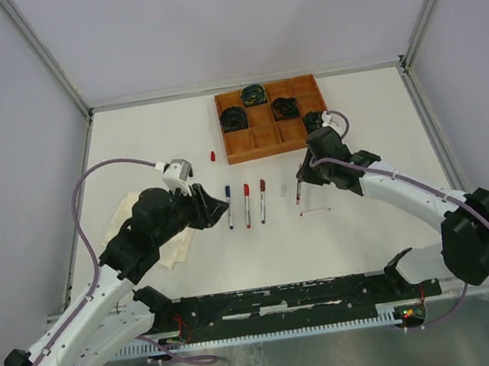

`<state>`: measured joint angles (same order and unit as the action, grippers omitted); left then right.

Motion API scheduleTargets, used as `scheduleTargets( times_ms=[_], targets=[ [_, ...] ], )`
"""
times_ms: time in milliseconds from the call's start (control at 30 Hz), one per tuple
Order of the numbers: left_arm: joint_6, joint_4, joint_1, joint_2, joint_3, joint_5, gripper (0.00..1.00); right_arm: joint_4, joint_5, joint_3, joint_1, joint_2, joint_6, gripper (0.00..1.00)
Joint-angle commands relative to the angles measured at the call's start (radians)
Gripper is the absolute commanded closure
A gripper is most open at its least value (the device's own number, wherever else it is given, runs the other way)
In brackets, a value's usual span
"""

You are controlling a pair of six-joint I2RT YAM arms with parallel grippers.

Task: Insert the pens into the pen caps
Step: Pick up the pen from the center of the board.

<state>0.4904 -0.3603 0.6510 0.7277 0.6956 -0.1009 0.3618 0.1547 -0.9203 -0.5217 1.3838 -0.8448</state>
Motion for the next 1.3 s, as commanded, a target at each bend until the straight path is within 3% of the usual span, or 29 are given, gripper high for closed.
scheduleTargets(
  times_ms=[0, 233, 467, 1267],
  targets=[
    [0.059, 0.122, -0.004, 0.02, 0.006, -0.08, 0.54, -0.043, 0.029, 0.032, -0.105, -0.123, -0.12, 0.84],
    [0.073, 0.164, -0.003, 0.054, 0.008, -0.133, 0.53, -0.132, 0.133, 0.096, -0.284, -0.223, -0.286, 0.85],
    [0.07, 0.197, -0.004, 0.094, 0.01, -0.22, 0.52, -0.274, 0.183, 0.077, -0.413, -0.181, -0.332, 0.84],
    [0.061, 0.188, -0.003, 0.105, 0.013, -0.232, 0.52, -0.462, 0.075, -0.037, -0.49, -0.096, -0.291, 0.84]
  ],
)
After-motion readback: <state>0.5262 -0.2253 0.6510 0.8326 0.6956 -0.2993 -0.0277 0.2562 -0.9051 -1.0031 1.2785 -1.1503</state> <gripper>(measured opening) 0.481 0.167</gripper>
